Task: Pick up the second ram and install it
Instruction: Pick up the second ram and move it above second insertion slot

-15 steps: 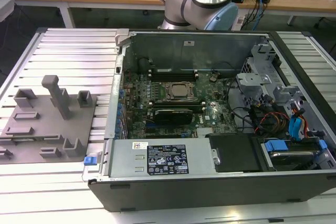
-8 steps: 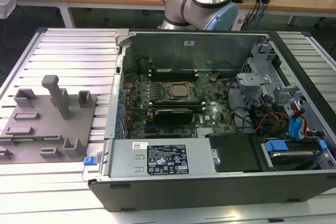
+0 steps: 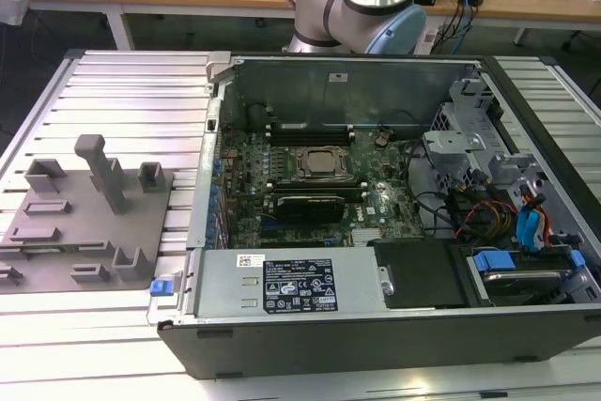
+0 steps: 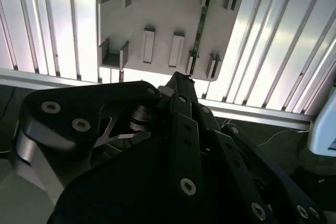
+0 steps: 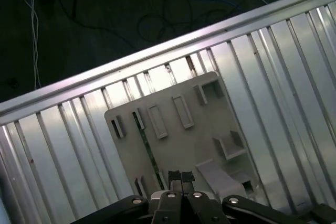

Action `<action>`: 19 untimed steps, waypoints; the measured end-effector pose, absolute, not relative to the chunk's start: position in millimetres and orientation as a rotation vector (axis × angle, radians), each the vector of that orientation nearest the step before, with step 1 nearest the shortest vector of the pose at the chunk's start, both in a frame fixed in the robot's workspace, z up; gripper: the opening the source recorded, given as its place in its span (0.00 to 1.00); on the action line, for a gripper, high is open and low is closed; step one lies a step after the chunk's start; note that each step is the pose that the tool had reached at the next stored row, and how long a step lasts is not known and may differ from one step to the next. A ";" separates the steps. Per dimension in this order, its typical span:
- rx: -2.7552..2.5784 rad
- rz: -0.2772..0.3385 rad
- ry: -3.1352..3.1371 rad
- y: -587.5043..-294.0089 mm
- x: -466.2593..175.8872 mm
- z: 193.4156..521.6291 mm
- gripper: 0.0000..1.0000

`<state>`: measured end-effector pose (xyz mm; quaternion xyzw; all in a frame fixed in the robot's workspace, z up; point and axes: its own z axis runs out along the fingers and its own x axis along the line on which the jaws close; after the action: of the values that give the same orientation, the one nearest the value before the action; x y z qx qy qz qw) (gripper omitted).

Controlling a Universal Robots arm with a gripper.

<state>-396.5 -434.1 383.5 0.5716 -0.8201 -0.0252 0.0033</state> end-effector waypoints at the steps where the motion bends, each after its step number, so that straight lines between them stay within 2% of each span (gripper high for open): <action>1: 1.812 -0.079 -2.556 -434.0 -396.5 383.5 0.11; 19: 2.021 -0.069 -2.384 -434.0 -396.5 383.5 0.11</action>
<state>-396.5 -434.0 383.5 0.6464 -0.7626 -0.0220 0.0078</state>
